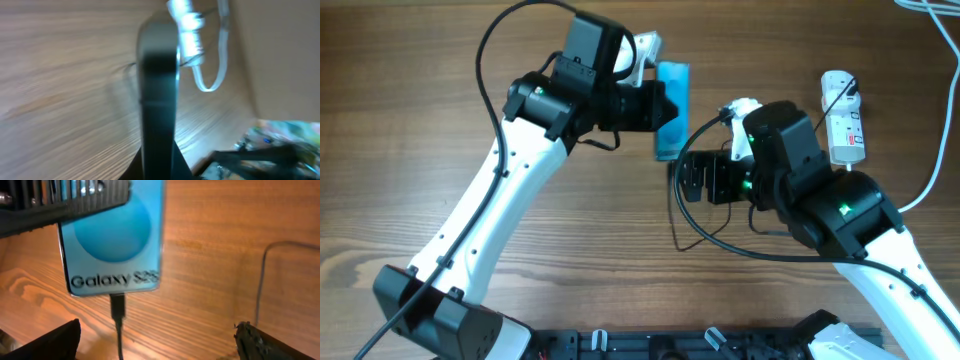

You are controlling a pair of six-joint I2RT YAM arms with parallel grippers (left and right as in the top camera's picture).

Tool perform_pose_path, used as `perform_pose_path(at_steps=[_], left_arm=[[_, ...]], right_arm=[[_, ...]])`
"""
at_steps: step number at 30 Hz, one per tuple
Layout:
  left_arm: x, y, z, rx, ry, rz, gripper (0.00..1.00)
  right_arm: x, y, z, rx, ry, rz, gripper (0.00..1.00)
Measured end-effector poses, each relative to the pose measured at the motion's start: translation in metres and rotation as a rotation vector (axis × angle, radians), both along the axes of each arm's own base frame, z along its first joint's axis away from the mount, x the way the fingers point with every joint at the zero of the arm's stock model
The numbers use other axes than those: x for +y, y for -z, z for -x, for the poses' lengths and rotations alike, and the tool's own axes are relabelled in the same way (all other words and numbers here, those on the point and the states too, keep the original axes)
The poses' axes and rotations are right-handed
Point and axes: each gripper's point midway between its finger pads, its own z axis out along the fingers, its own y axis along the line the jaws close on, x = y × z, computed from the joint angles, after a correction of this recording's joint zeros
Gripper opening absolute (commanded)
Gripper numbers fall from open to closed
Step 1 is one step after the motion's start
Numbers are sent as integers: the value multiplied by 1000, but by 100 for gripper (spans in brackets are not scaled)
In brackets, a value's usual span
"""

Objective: Plug charger to phone and switch on socket
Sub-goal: 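Lower the plugged-in phone onto the table with the left gripper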

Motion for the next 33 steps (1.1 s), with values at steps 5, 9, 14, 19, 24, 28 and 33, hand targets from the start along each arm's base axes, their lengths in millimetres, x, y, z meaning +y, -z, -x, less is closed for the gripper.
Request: perform_pose_path(at_steps=[5, 9, 14, 19, 24, 28, 33], left_arm=[[12, 45, -11, 75, -57, -132, 4], [12, 91, -14, 173, -55, -191, 4], [7, 133, -12, 278, -35, -215, 4], [4, 156, -12, 334, -26, -225, 4], [4, 178, -11, 378, -24, -248, 4], [4, 188, -12, 393, -24, -256, 4], [4, 195, -11, 410, -29, -262, 4]], right_arm=[[-10, 10, 7, 43, 25, 46, 100], [-16, 14, 10, 64, 42, 71, 100], [-20, 17, 12, 77, 59, 88, 100], [-22, 20, 15, 95, 66, 97, 100], [-23, 22, 16, 109, 77, 97, 100], [-22, 27, 14, 128, 80, 107, 100], [-20, 37, 11, 165, 92, 121, 100]])
